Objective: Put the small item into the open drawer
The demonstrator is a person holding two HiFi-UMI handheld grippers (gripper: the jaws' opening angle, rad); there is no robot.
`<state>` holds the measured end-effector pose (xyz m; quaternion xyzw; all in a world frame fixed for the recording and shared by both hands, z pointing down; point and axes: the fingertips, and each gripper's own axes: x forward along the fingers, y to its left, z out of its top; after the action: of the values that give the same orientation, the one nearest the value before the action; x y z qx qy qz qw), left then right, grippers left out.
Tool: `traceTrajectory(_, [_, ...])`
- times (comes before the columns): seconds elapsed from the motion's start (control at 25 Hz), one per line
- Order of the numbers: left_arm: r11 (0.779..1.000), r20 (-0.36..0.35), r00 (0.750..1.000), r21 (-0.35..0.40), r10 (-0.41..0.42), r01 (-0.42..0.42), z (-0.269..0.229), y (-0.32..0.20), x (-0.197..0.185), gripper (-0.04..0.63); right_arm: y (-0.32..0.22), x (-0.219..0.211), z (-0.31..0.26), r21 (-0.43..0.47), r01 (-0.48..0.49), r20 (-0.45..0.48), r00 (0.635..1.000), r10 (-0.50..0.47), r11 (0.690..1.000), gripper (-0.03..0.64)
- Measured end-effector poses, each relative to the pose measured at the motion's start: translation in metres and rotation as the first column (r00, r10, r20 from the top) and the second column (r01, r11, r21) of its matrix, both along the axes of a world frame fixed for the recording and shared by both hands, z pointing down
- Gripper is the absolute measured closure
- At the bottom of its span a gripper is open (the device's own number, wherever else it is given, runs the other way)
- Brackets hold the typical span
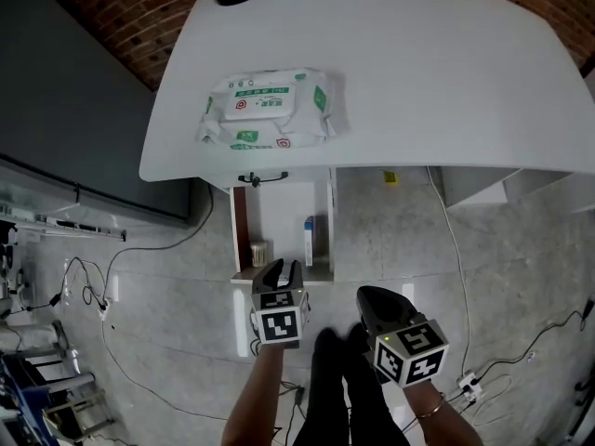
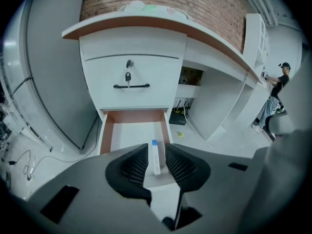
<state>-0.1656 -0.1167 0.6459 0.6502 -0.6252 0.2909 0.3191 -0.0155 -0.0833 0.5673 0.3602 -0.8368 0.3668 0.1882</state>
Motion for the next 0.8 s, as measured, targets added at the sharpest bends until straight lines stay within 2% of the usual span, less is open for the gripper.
traceTrajectory(0.24, [0.998,-0.012,1.0,0.065,-0.008,0.009,-0.077,0.032,-0.002,0.482,0.013,0.008,-0.056,0.037,-0.013,0.0,1.0,0.013,0.999,0.611])
traceTrajectory(0.48, [0.987,-0.039,0.999,0.158,-0.016,0.021,-0.152,0.042,0.001,0.509,0.023,0.02,-0.101,0.072,-0.042,-0.007,0.999,0.042,0.997,0.611])
traceTrajectory(0.6, [0.98,-0.041,0.999,0.197,-0.009,0.016,-0.181,0.043,0.002,0.523,0.023,0.023,-0.12,0.087,-0.053,-0.006,0.999,0.054,0.995,0.611])
traceTrajectory(0.8, [0.975,-0.064,0.998,0.222,-0.008,0.022,-0.219,0.057,0.001,0.531,0.023,0.028,-0.153,0.115,-0.058,0.0,0.998,0.059,0.992,0.611])
